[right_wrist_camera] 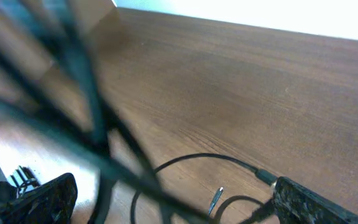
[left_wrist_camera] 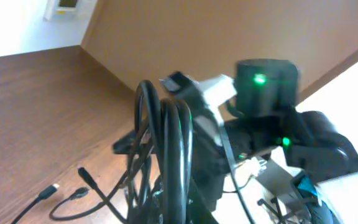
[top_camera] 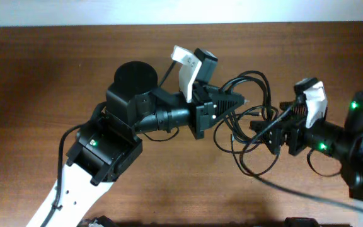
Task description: Untangle cables
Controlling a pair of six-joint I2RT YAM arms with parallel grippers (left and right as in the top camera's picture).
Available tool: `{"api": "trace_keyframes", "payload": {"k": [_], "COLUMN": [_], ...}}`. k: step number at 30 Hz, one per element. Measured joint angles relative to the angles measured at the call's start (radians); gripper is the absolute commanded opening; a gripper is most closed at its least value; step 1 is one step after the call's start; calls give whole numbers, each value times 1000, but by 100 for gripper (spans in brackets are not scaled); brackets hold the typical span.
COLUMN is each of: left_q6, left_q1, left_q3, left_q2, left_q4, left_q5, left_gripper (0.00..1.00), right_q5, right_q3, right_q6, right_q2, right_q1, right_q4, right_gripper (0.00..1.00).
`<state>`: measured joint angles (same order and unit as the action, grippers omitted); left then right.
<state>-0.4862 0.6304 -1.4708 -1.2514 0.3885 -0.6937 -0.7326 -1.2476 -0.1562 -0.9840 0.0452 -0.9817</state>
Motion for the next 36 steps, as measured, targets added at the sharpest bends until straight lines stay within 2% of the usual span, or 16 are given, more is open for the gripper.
{"api": "trace_keyframes", "payload": {"k": [8, 12, 19, 24, 28, 34, 36], "left_q6": [0, 0, 0, 0, 0, 0, 33], "left_q1": [5, -2, -143, -277, -311, -340, -373], "left_q3": [0, 0, 8, 7, 6, 6, 4], "left_q2": [0, 0, 50, 168, 174, 174, 176], "left_q4": [-33, -41, -28, -36, -21, -10, 55], "left_q5": [1, 1, -51, -67, -70, -70, -52], "left_gripper": [0, 0, 0, 0, 0, 0, 0], "right_q5": [216, 298, 375, 427, 426, 430, 431], "right_q3": [0, 0, -6, -6, -6, -6, -6], "right_q6": [4, 3, 11, 29, 31, 30, 31], "right_q2": [-174, -197, -197, -199, -200, -200, -200], "right_q1": [0, 0, -4, 126, 199, 203, 203], "right_q4": [-4, -9, -13, -37, -55, -59, -59], "right_gripper": [99, 99, 99, 99, 99, 99, 99]}}
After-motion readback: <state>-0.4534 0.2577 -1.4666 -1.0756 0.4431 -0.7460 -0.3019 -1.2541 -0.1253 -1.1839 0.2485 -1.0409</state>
